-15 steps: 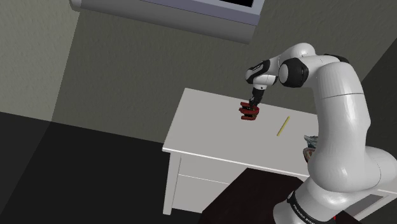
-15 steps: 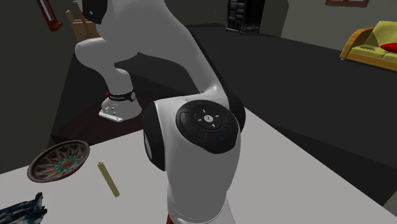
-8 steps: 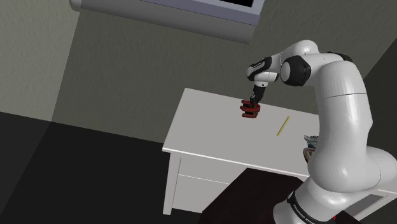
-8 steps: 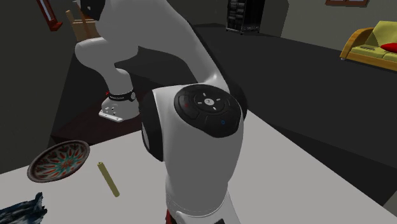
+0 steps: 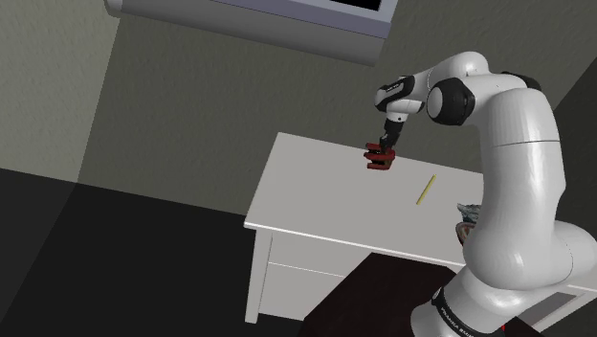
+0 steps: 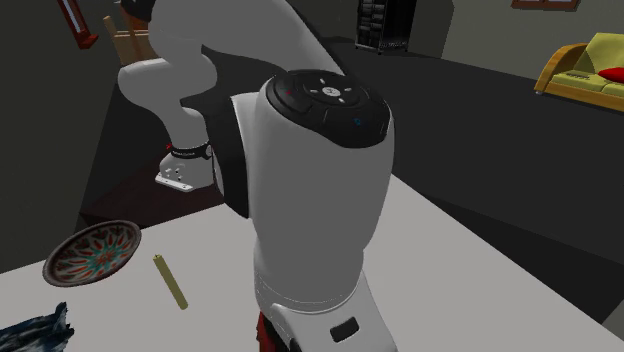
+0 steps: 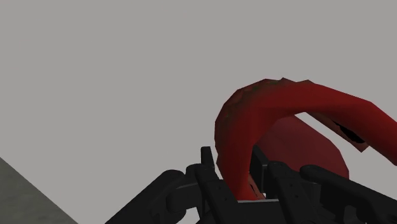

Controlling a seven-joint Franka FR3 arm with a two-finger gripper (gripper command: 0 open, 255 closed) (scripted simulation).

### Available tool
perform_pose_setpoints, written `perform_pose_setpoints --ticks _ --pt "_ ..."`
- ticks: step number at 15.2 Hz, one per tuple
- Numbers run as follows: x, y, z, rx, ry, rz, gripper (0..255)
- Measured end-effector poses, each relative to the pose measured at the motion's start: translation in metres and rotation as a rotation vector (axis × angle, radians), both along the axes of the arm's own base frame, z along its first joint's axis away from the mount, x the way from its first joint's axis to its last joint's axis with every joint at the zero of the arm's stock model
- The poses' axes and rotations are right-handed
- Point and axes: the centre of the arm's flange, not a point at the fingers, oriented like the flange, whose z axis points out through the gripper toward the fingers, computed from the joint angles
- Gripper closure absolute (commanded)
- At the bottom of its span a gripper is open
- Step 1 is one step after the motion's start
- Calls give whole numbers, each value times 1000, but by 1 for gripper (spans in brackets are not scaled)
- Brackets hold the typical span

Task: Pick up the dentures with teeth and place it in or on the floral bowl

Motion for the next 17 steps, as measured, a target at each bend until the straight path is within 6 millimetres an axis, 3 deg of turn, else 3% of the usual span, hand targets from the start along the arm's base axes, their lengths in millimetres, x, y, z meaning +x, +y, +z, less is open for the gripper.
perform_pose_setpoints --ticks 10,13,17 --pt "1 -1 53 0 0 0 255" --pt "-25 3 55 0 1 0 255" --pt "-79 11 58 -1 1 -1 255"
